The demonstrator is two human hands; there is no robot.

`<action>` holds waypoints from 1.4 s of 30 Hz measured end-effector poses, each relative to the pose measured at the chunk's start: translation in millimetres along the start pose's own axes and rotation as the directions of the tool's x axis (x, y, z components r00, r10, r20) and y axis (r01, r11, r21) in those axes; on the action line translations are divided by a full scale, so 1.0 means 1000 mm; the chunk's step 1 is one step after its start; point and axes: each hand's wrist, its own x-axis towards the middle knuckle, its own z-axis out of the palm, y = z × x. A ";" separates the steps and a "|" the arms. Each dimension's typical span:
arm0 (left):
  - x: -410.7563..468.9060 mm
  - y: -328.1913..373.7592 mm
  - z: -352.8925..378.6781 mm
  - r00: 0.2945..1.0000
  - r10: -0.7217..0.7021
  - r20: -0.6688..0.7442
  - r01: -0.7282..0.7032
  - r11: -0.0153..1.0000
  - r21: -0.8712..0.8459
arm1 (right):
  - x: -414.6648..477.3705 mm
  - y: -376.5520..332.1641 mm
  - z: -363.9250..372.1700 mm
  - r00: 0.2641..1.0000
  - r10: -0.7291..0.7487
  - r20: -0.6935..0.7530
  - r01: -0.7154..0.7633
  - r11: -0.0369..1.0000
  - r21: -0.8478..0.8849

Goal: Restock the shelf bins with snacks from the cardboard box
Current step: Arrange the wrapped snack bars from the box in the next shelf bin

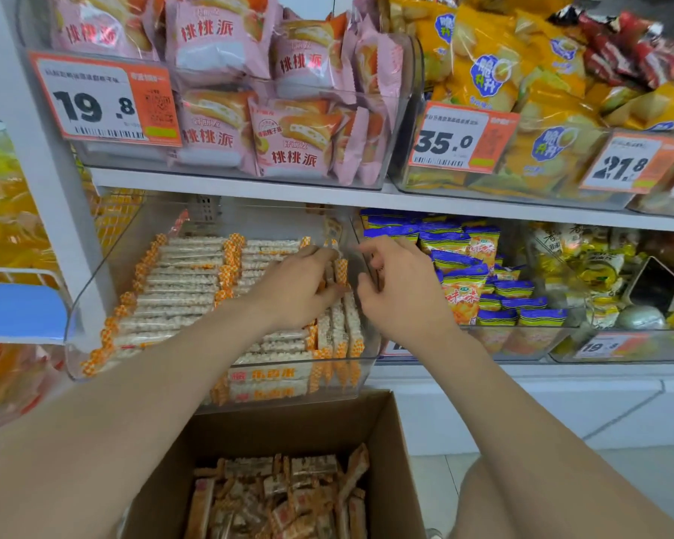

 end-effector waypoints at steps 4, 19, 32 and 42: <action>0.016 0.005 0.013 0.991 -0.036 -0.126 0.030 0.999 -0.045 | 0.002 0.007 -0.005 0.996 0.073 0.057 -0.066 0.992 -0.112; 0.050 -0.017 0.005 0.993 -0.022 0.114 0.025 0.999 -0.025 | 0.013 0.014 0.001 0.989 0.125 0.081 -0.127 0.991 0.027; -0.006 0.021 0.024 0.908 -0.189 0.373 0.133 0.976 0.173 | -0.006 -0.002 -0.010 0.991 0.046 0.123 -0.030 0.991 -0.133; -0.124 0.002 -0.039 0.868 -0.322 0.378 0.221 0.932 0.286 | -0.062 -0.046 -0.007 0.947 -0.239 0.214 0.256 0.965 -0.055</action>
